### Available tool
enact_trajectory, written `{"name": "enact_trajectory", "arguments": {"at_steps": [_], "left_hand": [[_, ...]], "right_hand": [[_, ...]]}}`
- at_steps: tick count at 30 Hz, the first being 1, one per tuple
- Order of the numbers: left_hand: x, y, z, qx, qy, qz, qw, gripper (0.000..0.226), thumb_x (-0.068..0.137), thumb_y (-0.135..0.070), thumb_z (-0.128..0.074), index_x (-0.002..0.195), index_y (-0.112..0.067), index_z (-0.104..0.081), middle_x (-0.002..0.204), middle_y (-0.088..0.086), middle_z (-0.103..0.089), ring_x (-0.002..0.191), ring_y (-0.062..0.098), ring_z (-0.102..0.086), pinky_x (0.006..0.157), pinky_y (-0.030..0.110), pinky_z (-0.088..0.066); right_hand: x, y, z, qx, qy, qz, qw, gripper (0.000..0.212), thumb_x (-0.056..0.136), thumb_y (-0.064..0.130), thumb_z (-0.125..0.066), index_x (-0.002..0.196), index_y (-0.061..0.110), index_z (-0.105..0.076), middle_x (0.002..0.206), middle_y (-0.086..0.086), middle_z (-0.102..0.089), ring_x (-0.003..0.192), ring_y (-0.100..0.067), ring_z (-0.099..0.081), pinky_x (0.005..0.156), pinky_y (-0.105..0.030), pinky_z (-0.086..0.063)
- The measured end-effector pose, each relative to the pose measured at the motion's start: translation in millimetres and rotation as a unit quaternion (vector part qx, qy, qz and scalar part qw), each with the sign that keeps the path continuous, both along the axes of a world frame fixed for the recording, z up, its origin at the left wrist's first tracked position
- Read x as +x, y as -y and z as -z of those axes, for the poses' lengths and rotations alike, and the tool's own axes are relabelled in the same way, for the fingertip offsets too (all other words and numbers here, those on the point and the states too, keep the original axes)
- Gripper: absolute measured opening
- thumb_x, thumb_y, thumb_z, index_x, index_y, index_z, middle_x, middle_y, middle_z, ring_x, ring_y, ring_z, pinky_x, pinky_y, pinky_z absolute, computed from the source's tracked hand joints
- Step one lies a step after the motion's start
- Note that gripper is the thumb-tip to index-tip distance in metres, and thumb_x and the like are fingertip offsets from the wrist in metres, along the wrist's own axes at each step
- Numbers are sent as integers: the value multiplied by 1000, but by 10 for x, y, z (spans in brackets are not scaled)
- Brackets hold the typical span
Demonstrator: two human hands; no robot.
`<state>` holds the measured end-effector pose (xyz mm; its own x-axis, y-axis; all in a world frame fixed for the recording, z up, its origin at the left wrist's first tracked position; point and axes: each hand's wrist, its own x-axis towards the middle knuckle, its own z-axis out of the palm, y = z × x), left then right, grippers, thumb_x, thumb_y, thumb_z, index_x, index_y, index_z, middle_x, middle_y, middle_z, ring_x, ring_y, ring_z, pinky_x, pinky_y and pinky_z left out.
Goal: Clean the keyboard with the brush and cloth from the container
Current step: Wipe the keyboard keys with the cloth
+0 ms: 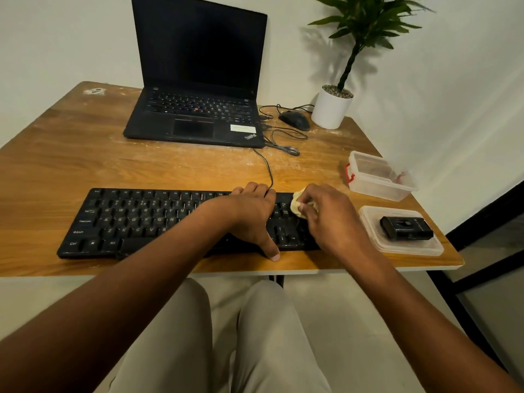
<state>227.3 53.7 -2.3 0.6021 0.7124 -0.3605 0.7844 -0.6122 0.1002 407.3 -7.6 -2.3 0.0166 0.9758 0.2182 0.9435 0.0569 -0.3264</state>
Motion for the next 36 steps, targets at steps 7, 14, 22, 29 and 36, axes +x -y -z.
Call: {"name": "enact_trajectory", "arguments": {"at_steps": [7, 14, 22, 29, 36], "left_hand": [[4, 17, -24, -4, -3, -3, 1000, 137, 70, -77, -76, 164, -10, -2, 170, 8, -5, 156, 30, -5, 127, 48, -13], [-1, 39, -38, -4, 1, -6, 1000, 136, 71, -75, -77, 165, -11, -3, 171, 8, -5, 156, 30, -5, 128, 49, -14], [3, 30, -38, -6, -1, -5, 1000, 135, 71, -75, -77, 165, -11, -4, 171, 8, -4, 156, 30, -4, 126, 48, -13], [0, 16, -14, -4, 2, -4, 1000, 136, 70, -76, -77, 165, -11, -4, 171, 7, -5, 156, 31, -5, 127, 49, -15], [-4, 9, -10, -1, 3, -2, 1000, 136, 69, -77, -76, 164, -11, -6, 170, 8, -8, 155, 30, -7, 127, 49, -15]], "right_hand": [[168, 4, 96, 3, 17, 28, 999, 4, 101, 22, -61, 100, 24, -64, 104, 1, -61, 91, -15, -52, 75, -32, -41], [124, 75, 27, 6, -23, 18, 1000, 4, 100, 22, -63, 99, 26, -64, 105, 5, -59, 94, -14, -56, 79, -33, -47], [246, 124, 84, -15, -10, 35, 999, 10, 101, 20, -61, 95, 28, -61, 103, 3, -59, 94, -15, -55, 76, -30, -39], [77, 413, 68, -2, -19, -52, 998, 7, 100, 20, -63, 100, 26, -63, 102, 8, -57, 91, -10, -53, 72, -23, -42], [310, 315, 106, -12, -7, 7, 1000, 14, 99, 18, -64, 95, 31, -60, 101, 10, -53, 94, -10, -51, 78, -26, -36]]}}
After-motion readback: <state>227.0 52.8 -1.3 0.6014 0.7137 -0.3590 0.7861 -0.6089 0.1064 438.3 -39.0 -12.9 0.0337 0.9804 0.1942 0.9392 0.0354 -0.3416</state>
